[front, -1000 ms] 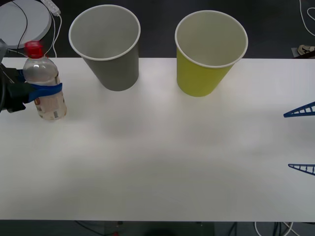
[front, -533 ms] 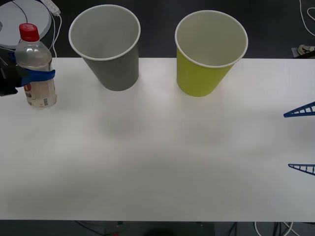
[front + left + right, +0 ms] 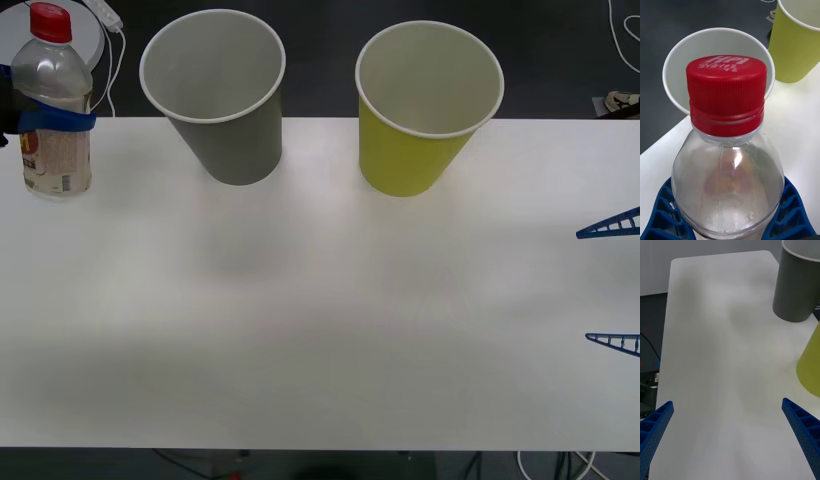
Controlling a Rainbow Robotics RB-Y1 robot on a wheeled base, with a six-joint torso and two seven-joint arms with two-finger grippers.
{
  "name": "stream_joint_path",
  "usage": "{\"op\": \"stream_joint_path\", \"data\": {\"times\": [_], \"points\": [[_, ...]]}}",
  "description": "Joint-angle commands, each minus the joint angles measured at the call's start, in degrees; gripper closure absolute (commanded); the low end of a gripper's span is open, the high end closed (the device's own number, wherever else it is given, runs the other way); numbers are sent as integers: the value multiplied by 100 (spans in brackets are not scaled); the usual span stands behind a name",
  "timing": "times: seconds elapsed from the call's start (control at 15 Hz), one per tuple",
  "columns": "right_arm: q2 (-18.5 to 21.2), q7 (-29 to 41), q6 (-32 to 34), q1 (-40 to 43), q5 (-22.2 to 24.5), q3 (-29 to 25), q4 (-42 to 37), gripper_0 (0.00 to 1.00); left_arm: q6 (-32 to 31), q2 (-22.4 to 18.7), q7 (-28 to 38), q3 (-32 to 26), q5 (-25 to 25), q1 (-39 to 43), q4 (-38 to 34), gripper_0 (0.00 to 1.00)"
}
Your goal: Put the can into the green bin and the plastic bottle into the gray bin
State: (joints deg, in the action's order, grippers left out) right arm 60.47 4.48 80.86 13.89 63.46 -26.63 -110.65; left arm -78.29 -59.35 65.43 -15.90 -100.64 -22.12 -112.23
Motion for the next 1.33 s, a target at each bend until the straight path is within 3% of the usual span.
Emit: {"op": "stream_joint_path", "data": {"times": [0.07,0.6,0.93,1.33], "points": [[0,0,0,0,0,0,0,0,-230,-226,-48,465,79,-636,509,100],[0,0,0,0,0,0,0,0,-468,-648,-268,1924,580,-2393,1915,100],[0,0,0,0,0,0,0,0,-1065,-639,-452,2653,510,-3633,2680,100],[0,0,0,0,0,0,0,0,-1074,-288,-610,3444,440,-4793,3568,100]]}}
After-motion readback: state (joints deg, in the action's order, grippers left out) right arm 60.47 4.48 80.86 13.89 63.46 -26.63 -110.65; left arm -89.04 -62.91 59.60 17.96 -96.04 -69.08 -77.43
